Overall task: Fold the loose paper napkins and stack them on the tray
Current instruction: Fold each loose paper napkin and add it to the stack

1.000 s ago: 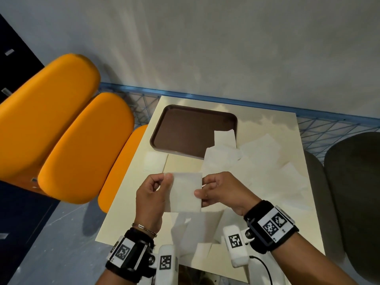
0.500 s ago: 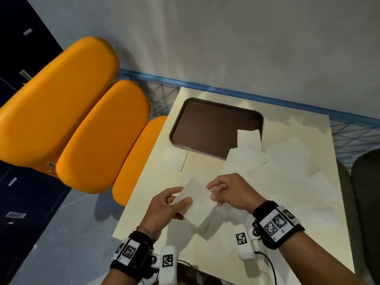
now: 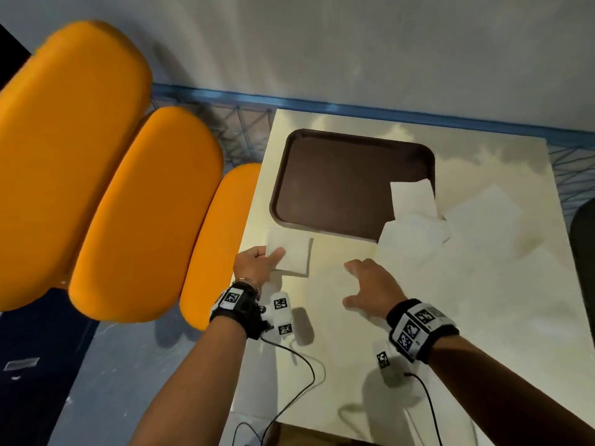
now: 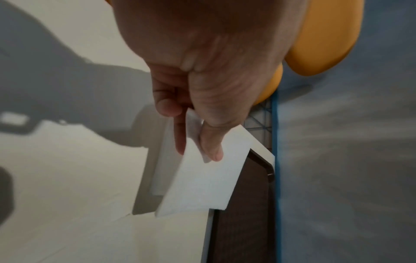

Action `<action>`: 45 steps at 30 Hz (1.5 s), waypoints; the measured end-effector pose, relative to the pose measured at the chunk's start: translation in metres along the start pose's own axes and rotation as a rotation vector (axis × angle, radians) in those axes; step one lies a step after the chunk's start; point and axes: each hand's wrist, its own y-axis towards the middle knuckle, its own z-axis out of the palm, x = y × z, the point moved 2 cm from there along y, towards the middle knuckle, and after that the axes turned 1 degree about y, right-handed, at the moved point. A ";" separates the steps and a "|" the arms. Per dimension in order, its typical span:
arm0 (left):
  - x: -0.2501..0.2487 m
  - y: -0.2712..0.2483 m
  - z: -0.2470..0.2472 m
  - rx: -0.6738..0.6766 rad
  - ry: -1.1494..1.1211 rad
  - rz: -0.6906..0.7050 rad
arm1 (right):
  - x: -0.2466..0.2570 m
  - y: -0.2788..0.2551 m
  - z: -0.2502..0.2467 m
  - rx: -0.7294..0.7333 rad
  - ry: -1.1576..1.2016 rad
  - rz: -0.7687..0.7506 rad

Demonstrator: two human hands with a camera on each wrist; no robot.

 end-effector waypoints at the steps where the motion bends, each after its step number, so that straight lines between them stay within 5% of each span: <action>1: 0.001 0.009 0.003 -0.007 0.014 -0.003 | -0.002 0.001 0.005 0.001 -0.033 0.021; 7: 0.012 0.032 0.013 -0.065 0.111 -0.084 | -0.011 0.006 0.029 -0.065 -0.048 0.105; 25: -0.003 0.024 0.020 -0.142 0.244 -0.047 | -0.015 0.016 0.031 -0.010 -0.003 0.173; 45: 0.003 0.034 0.016 -0.125 0.172 -0.087 | -0.010 0.017 0.031 -0.005 -0.074 0.167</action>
